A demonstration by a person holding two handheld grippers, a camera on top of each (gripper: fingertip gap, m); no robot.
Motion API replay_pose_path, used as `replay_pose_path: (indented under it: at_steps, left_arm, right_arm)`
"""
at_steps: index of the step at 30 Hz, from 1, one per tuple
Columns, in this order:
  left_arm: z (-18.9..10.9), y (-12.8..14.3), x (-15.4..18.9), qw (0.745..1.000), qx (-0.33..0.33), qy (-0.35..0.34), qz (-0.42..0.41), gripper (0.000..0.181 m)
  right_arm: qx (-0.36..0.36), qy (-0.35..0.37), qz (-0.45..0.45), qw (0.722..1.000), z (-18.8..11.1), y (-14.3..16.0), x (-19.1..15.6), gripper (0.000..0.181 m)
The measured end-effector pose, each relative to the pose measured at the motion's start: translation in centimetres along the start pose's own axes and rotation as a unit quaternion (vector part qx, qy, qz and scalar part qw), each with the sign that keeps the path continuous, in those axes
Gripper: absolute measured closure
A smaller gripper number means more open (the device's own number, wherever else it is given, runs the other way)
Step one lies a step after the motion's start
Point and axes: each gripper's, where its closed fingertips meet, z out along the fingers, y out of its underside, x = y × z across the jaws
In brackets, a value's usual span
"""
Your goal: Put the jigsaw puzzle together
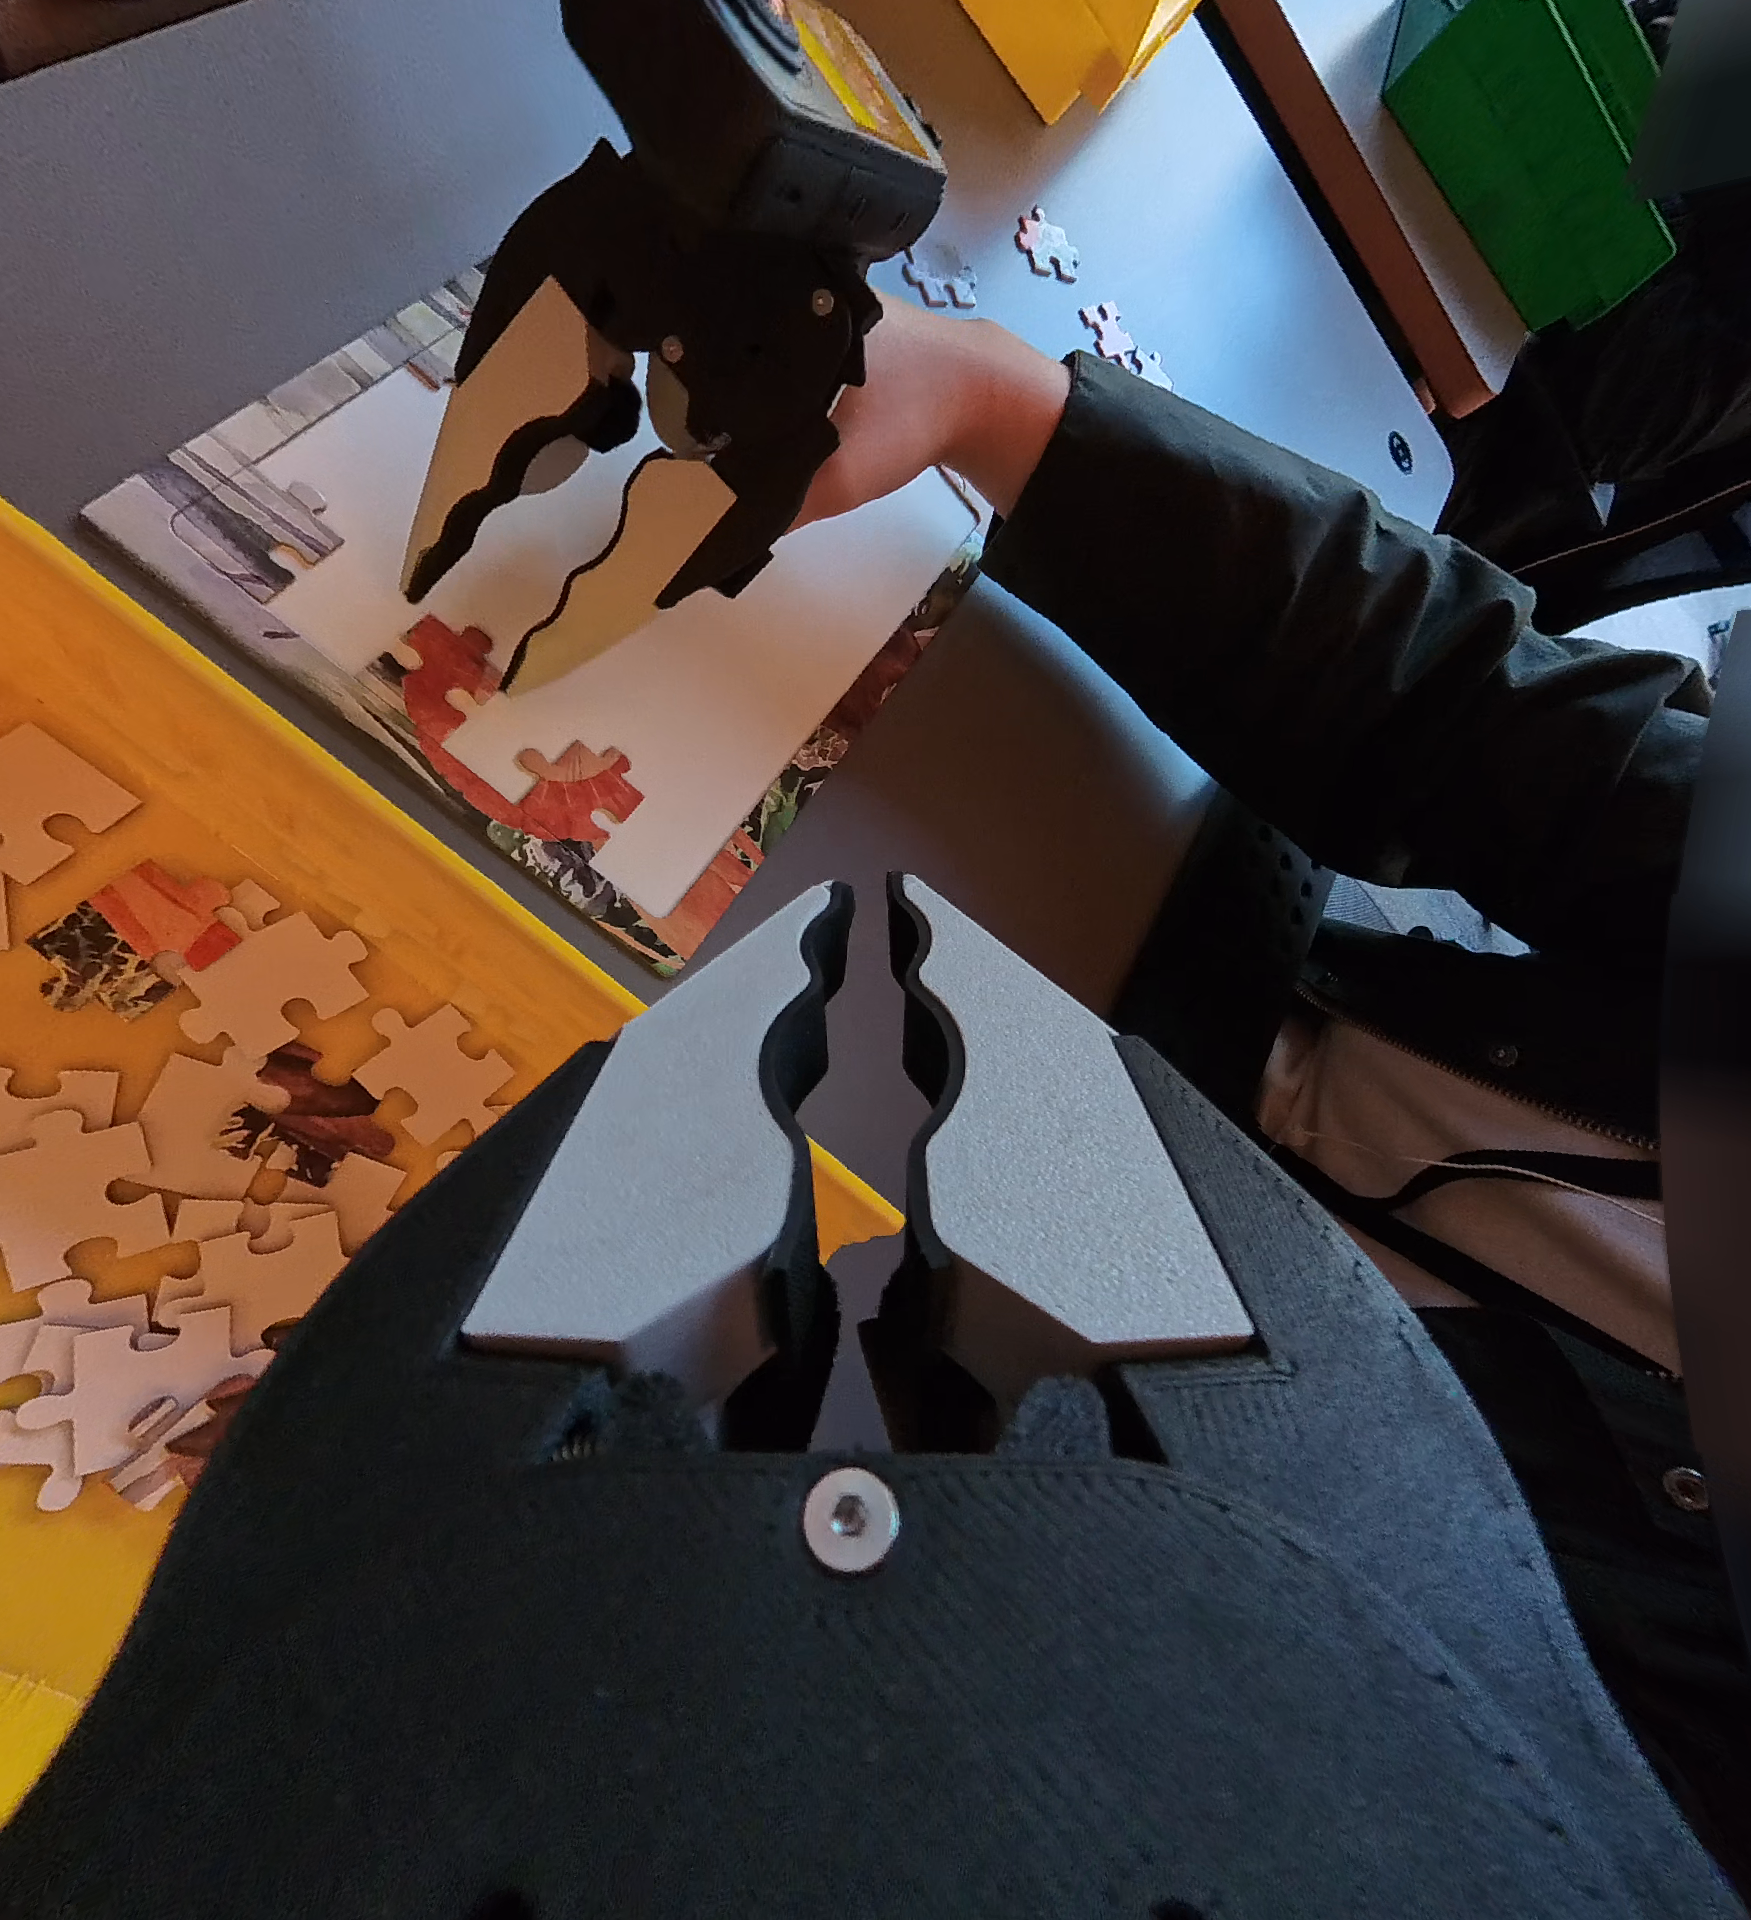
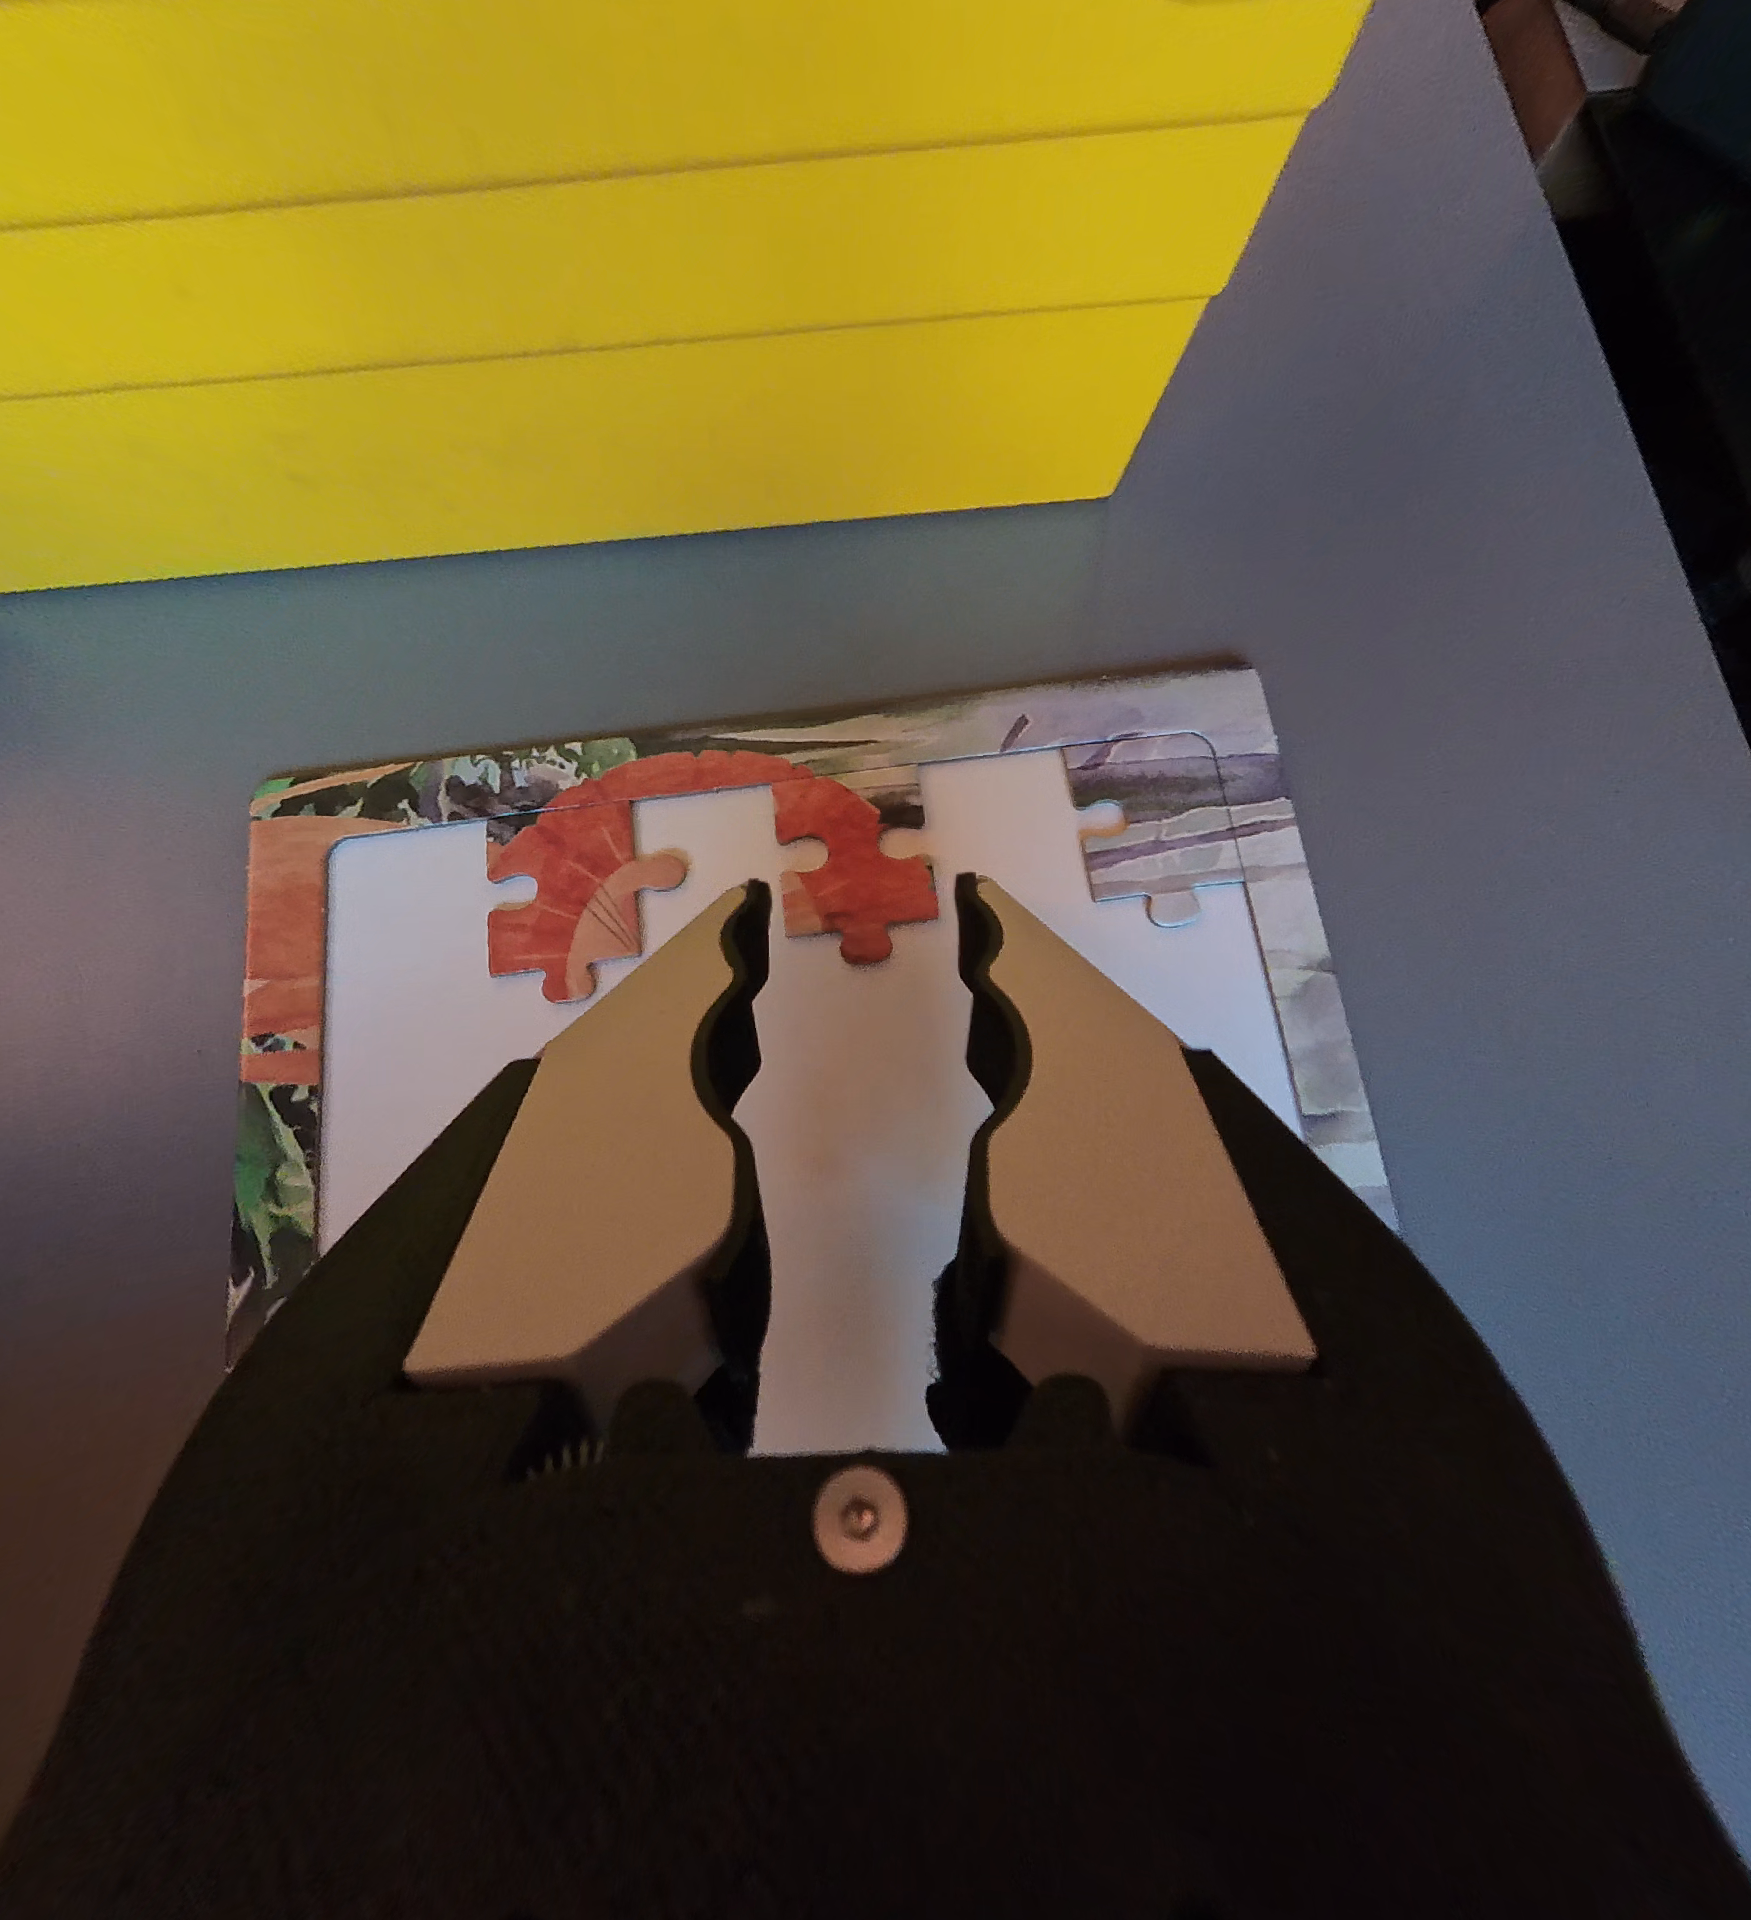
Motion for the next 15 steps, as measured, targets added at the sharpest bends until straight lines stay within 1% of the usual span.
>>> replay_pose_path:
  at_steps: [3,4,6,8,10,13,15]
  left_arm:
    - [-0.3,0.1,-0.2,1.000,0.002,-0.004,0.000,0.176]
    - [-0.5,0.0,-0.3,1.000,0.007,-0.005,0.000,0.176]
    - [-1.3,-0.1,-0.6,1.000,0.022,-0.010,-0.002,0.177]
    - [-2.3,-0.3,-1.3,0.999,0.045,-0.023,-0.004,0.177]
    - [-3.7,-0.5,-2.8,0.996,0.070,-0.054,-0.007,0.179]
    - [-6.3,-0.6,-5.9,0.985,0.112,-0.129,-0.022,0.180]
    - [-8.2,-1.1,-6.9,0.974,0.146,-0.173,-0.005,0.181]
  right_arm:
    - [0.027,0.015,-0.001,1.000,-1.5,-1.0,0.5,0.144]
    - [0.047,0.023,0.001,0.999,-2.6,-1.8,0.6,0.144]
    - [0.094,0.053,-0.001,0.994,-5.6,-3.7,1.0,0.144]
    - [0.146,0.101,-0.005,0.984,-9.8,-6.0,1.3,0.144]
    - [0.189,0.172,-0.013,0.967,-14.8,-8.0,1.6,0.138]
    - [0.241,0.274,-0.020,0.931,-22.9,-10.4,0.5,0.133]
    - [0.271,0.326,-0.012,0.906,-27.9,-11.2,-0.8,0.126]
